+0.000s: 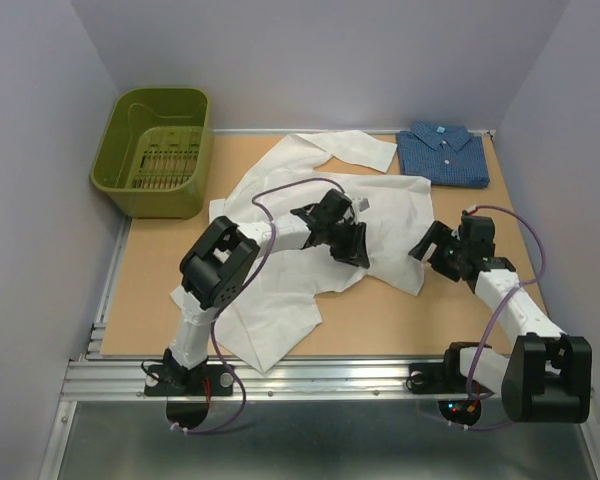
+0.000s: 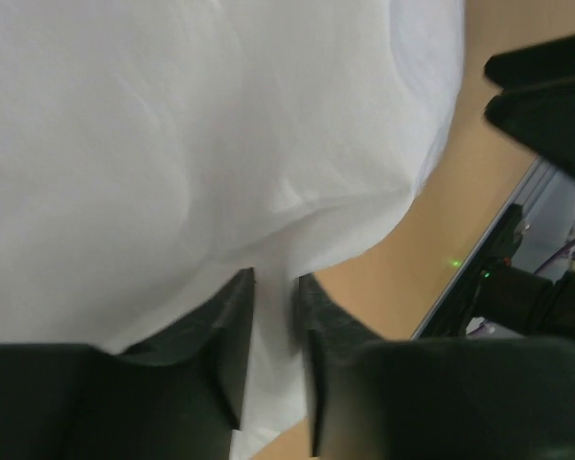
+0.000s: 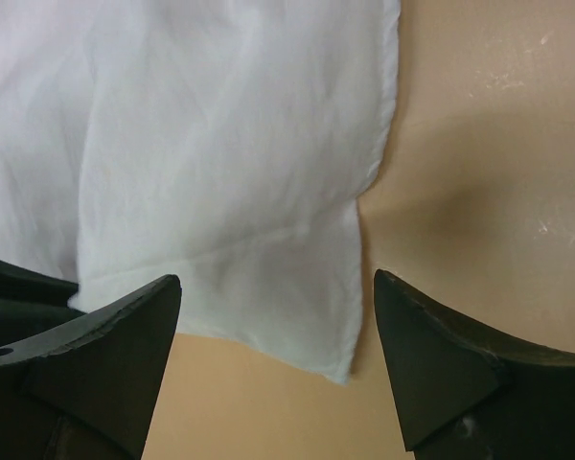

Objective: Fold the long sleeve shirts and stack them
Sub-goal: Flatten the shirt out

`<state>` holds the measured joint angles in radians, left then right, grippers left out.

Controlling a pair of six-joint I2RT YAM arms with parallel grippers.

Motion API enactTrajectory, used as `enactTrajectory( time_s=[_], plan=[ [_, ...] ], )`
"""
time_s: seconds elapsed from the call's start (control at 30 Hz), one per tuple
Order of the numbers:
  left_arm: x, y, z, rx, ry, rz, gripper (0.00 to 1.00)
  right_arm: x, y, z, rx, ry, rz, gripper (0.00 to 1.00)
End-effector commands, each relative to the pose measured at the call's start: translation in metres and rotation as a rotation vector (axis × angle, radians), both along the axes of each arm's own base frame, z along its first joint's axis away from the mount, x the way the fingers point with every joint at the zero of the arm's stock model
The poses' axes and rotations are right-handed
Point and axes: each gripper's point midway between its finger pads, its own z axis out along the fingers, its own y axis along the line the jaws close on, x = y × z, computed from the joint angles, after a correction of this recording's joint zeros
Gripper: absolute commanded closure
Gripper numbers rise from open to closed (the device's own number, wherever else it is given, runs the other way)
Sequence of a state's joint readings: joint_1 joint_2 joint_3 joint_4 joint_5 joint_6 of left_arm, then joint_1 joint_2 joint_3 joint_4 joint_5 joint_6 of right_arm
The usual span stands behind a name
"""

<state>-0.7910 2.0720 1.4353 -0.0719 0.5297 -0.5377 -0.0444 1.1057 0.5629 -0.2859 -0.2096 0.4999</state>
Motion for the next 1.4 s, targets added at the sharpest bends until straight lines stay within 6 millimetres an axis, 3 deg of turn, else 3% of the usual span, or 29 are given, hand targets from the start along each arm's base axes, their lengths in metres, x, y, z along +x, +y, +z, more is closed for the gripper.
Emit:
enactTrajectory(
  time_s=[0.0,0.03,0.07,0.1,0.17,0.27,0.3,0.37,0.53,0.67,0.77,0.93,1.07,1.37],
  plan=[
    [-0.025,0.003,0.037,-0.041,-0.084,-0.038,0.52,0.014,-0.004,0.034,-0.056,-0.076,0.019,0.14],
    [-0.025,0.008,0.044,-0.043,-0.107,-0.022,0.40,0.012,-0.002,0.034,-0.049,-0.067,0.027,0.14],
    [-0.028,0.017,0.043,-0.026,-0.118,-0.006,0.35,0.011,0.004,0.034,-0.031,-0.066,0.049,0.14],
    [-0.026,0.024,0.066,-0.049,-0.170,0.016,0.31,0.009,0.008,0.034,-0.022,-0.061,0.061,0.14],
    [-0.015,0.048,0.067,-0.002,-0.223,0.105,0.28,0.007,0.017,0.033,0.002,-0.052,0.077,0.14],
    [0.005,0.084,0.085,0.046,-0.311,0.248,0.28,0.005,0.031,0.034,0.017,-0.046,0.105,0.14],
    [0.012,0.104,0.084,0.066,-0.321,0.304,0.28,0.004,0.037,0.034,0.024,-0.043,0.119,0.14],
    [0.025,0.128,0.080,0.106,-0.345,0.395,0.29,0.006,0.042,0.034,0.037,-0.035,0.121,0.14],
    [0.040,0.183,0.046,0.191,-0.316,0.521,0.30,0.010,0.056,0.022,0.118,0.014,0.117,0.13],
    [0.037,0.215,0.011,0.250,-0.258,0.583,0.31,0.009,0.045,0.000,0.076,0.068,0.062,0.12],
    [0.031,0.225,-0.005,0.277,-0.220,0.580,0.31,0.005,0.029,-0.022,0.020,0.124,0.007,0.12],
    [0.014,0.229,-0.016,0.264,-0.154,0.576,0.32,-0.009,0.002,-0.041,-0.005,0.179,-0.087,0.12],
    [-0.005,0.233,-0.020,0.250,-0.120,0.569,0.32,-0.018,-0.022,-0.045,0.006,0.206,-0.182,0.12],
    [-0.042,0.247,-0.036,0.282,-0.026,0.573,0.33,-0.040,-0.043,-0.048,0.005,0.263,-0.292,0.11]
  ],
)
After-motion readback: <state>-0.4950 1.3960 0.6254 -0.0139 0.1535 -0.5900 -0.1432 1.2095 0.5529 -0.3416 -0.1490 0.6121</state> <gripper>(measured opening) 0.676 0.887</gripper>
